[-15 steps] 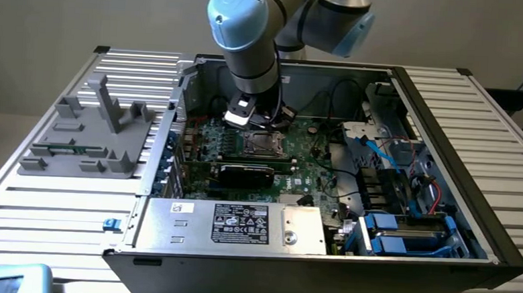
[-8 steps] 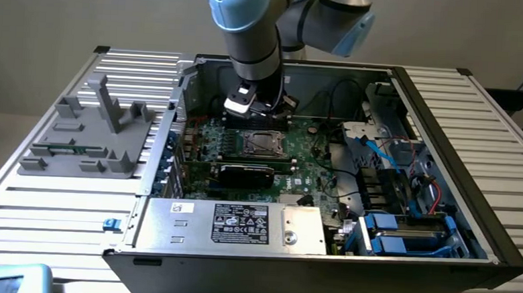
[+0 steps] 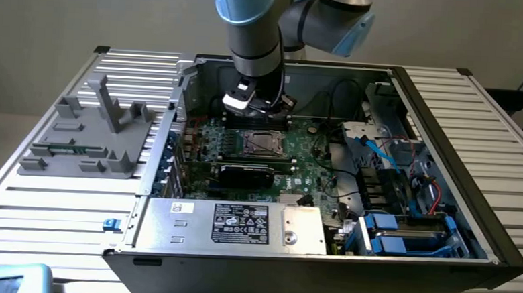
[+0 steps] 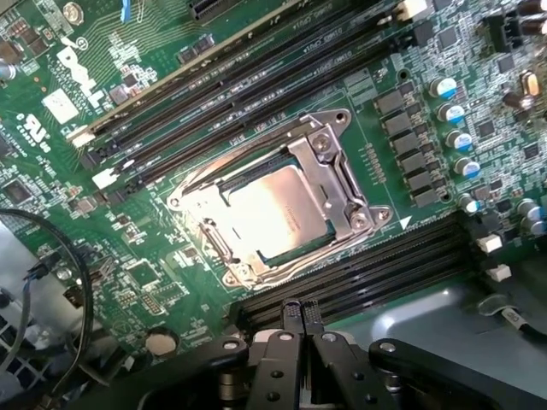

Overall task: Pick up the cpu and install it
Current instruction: 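Install the first cpu locking lever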

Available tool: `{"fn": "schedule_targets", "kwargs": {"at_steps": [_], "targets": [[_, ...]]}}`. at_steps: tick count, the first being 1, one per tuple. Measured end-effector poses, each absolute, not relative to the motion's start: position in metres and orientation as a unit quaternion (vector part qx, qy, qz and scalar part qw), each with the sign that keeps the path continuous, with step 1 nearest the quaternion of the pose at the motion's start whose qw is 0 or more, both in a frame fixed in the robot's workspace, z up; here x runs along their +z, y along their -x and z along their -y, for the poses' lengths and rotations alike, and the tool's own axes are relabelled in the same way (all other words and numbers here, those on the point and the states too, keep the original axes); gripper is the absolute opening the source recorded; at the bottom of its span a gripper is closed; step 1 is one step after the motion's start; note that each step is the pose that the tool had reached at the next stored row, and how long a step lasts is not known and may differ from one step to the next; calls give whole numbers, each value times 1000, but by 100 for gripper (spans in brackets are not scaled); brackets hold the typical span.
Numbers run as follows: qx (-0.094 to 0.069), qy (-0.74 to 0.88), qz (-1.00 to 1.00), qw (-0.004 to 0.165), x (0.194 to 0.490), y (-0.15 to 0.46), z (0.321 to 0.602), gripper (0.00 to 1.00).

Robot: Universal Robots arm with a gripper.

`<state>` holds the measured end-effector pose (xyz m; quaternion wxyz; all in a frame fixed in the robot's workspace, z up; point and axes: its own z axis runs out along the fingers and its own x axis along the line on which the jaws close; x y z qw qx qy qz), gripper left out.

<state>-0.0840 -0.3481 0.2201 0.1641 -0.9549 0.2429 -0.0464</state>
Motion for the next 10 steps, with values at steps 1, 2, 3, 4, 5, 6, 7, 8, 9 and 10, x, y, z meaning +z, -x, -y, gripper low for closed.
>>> {"fn": "schedule_targets", "kwargs": {"at_steps": [1, 2, 3, 4, 5, 6, 7, 8, 9, 10], "targets": [[-41, 956, -242, 159, 220, 84, 348, 12], [-36, 957, -241, 154, 220, 84, 348, 12], [-33, 959, -240, 146, 220, 84, 348, 12], [-32, 961, -239, 137, 220, 84, 348, 12], [-31, 962, -238, 128, 220, 84, 348, 12], [-32, 964, -236, 118, 220, 84, 348, 12], [-32, 965, -235, 110, 220, 84, 348, 12], [-33, 966, -234, 105, 221, 84, 348, 12], [-33, 967, -233, 102, 223, 84, 348, 12], [-33, 967, -233, 100, 225, 84, 348, 12]]}}
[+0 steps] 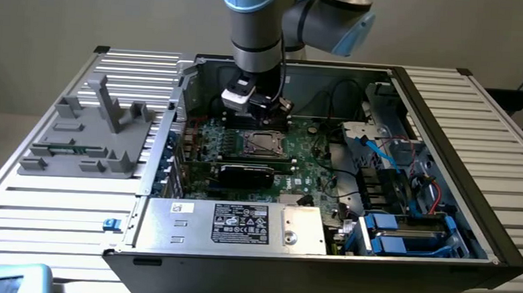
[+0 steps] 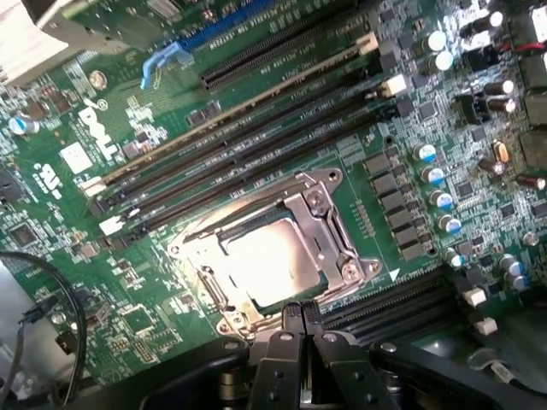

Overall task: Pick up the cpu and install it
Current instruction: 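Install the first cpu locking lever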

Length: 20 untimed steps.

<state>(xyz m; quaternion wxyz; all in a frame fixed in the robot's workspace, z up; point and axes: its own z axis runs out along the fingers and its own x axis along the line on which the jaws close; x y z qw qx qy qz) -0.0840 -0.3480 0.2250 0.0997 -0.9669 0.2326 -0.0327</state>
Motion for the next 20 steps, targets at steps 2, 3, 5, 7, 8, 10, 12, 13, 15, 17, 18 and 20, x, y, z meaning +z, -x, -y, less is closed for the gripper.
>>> {"fn": "schedule_targets", "kwargs": {"at_steps": [2, 3, 5, 7, 8, 10, 12, 13, 15, 17, 18, 20], "targets": [[-33, 968, -231, 95, 229, 84, 348, 12], [-33, 968, -231, 92, 231, 84, 348, 12], [-30, 969, -231, 86, 232, 84, 348, 12], [-28, 969, -230, 81, 234, 84, 348, 12], [-28, 970, -229, 77, 235, 84, 348, 12], [-29, 972, -224, 71, 237, 84, 348, 12], [-31, 974, -216, 61, 238, 84, 348, 12], [-33, 975, -211, 55, 238, 85, 347, 12], [-36, 978, -199, 45, 239, 86, 346, 12], [-36, 982, -183, 42, 239, 87, 346, 12], [-36, 983, -176, 41, 240, 87, 346, 12], [-35, 986, -160, 42, 241, 87, 346, 12]]}}
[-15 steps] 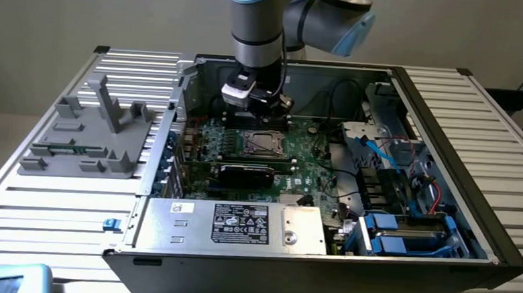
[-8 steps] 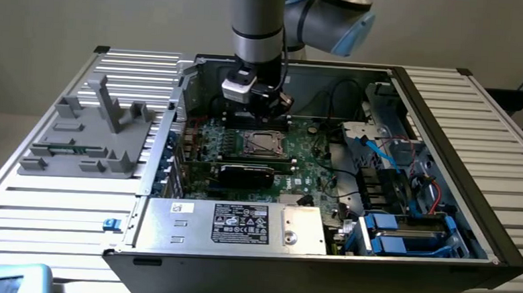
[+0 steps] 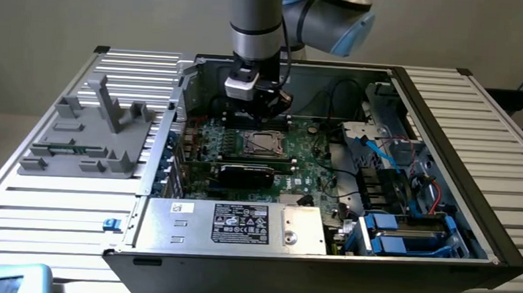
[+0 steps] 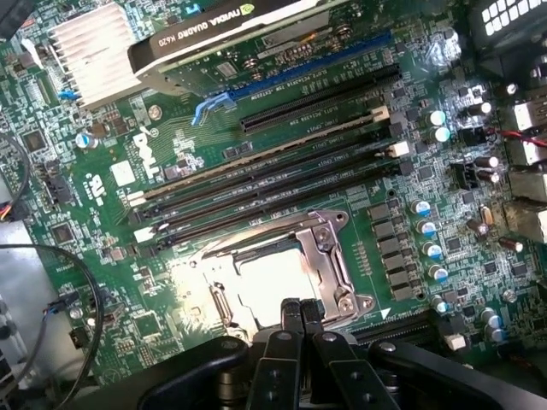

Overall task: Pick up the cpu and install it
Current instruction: 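Install the first cpu locking lever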

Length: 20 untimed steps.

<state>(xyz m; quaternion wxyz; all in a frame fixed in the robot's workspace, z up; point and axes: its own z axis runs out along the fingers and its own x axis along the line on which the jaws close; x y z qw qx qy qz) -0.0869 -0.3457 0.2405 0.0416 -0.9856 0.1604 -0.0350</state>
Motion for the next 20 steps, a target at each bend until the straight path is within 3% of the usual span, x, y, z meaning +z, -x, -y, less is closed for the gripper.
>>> {"fn": "schedule_targets", "kwargs": {"at_steps": [7, 20], "targets": [[-38, 993, -112, 23, 244, 90, 343, 12], [-33, 996, -78, 22, 250, 91, 343, 12]]}}
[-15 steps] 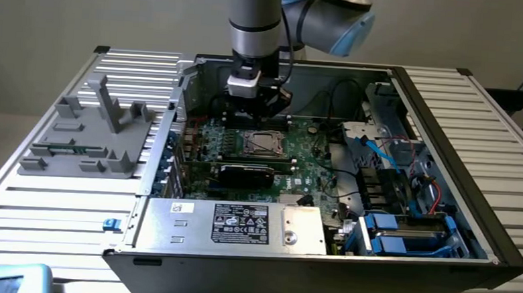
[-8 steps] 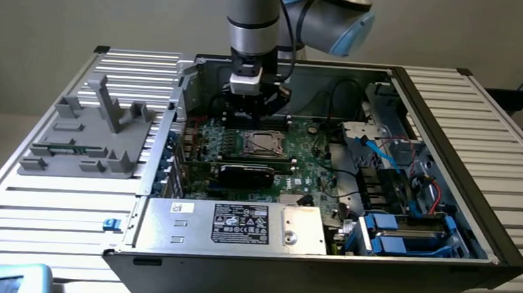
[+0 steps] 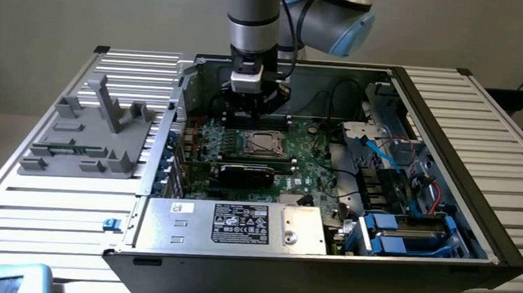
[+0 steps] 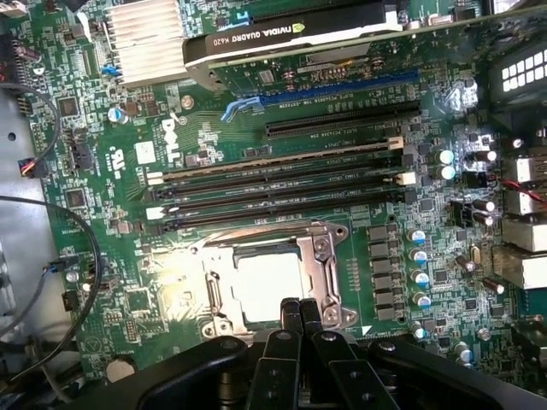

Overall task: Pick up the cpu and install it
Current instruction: 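Install the first cpu locking lever, then install the second cpu locking lever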

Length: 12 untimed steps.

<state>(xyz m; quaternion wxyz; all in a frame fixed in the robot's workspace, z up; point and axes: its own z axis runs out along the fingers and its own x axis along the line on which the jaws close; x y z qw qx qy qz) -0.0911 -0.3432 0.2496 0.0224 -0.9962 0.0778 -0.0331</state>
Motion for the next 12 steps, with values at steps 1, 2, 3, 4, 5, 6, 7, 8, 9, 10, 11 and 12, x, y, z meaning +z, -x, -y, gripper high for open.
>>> {"fn": "schedule_targets", "kwargs": {"at_steps": [1, 2, 3, 4, 5, 6, 7, 8, 9, 10, 11, 12], "targets": [[-32, 996, -76, 22, 250, 91, 343, 12], [-31, 997, -74, 22, 251, 91, 343, 12], [-30, 997, -74, 22, 251, 91, 343, 12], [-30, 997, -74, 22, 251, 91, 343, 12], [-30, 997, -74, 22, 251, 91, 343, 12], [-29, 997, -74, 22, 251, 91, 343, 12], [-29, 997, -74, 22, 251, 91, 343, 12], [-29, 997, -74, 22, 251, 91, 343, 12], [-29, 997, -74, 22, 251, 91, 343, 12], [-29, 997, -74, 22, 251, 91, 343, 12], [-28, 997, -74, 22, 251, 91, 343, 12], [-28, 997, -74, 22, 251, 91, 343, 12]]}}
